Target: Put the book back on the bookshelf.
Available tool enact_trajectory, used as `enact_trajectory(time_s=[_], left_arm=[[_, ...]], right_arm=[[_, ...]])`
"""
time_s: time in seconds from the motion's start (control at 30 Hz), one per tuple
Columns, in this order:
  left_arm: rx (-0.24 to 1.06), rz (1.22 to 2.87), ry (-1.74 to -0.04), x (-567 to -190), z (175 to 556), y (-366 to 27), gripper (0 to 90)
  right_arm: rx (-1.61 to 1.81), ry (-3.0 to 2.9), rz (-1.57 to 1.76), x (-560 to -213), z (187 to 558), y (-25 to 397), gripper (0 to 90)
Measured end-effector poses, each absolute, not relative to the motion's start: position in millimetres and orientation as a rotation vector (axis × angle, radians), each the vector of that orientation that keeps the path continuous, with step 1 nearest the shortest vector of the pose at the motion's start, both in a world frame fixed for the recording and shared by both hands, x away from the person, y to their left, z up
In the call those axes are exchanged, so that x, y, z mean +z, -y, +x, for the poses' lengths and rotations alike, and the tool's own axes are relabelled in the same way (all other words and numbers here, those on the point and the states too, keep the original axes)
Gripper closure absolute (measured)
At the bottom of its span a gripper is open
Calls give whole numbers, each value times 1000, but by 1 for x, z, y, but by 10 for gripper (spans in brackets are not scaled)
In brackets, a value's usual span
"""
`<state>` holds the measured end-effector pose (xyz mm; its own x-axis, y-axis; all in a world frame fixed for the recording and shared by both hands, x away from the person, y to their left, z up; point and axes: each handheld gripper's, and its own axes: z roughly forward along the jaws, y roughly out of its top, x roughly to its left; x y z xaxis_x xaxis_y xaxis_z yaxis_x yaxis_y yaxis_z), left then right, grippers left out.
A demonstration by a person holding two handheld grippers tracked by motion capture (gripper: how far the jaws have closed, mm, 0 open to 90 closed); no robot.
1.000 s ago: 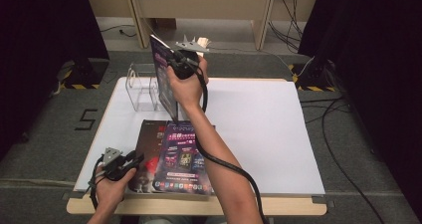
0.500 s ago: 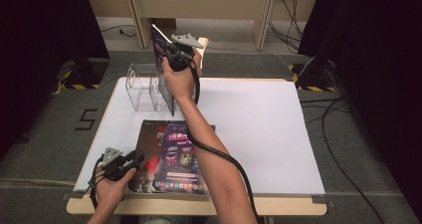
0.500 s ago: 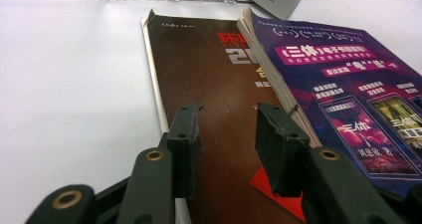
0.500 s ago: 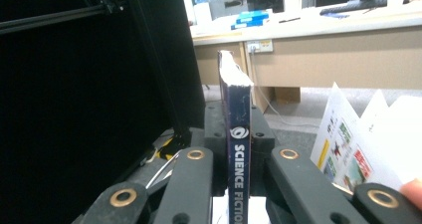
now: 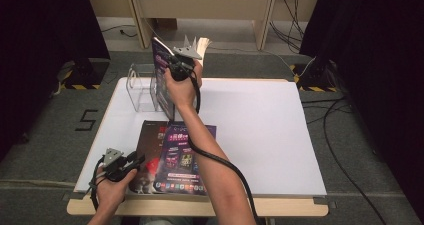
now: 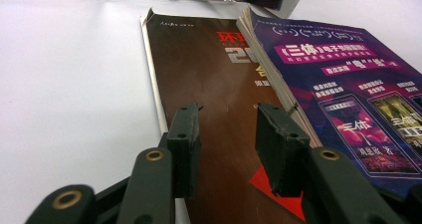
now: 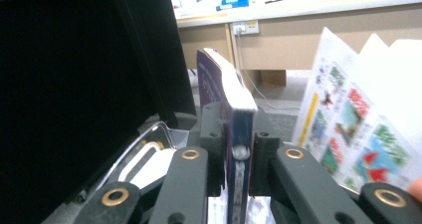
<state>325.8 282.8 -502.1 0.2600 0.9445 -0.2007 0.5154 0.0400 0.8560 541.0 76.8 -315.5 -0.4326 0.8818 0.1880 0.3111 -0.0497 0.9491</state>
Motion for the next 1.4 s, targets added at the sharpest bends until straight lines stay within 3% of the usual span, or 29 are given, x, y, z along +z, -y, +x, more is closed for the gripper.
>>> enact_trajectory(time_s=[0.4, 0.63, 1.4], left_arm=[[581, 1605, -1387, -502, 326, -281, 610], [581, 1607, -1385, -502, 325, -282, 610], [586, 1589, -1386, -500, 324, -285, 609]], right_arm=[[1464, -1820, 1321, -309, 539, -66, 753], [1416, -1903, 1425, -300, 543, -72, 831], [1510, -1780, 1363, -285, 551, -87, 840]])
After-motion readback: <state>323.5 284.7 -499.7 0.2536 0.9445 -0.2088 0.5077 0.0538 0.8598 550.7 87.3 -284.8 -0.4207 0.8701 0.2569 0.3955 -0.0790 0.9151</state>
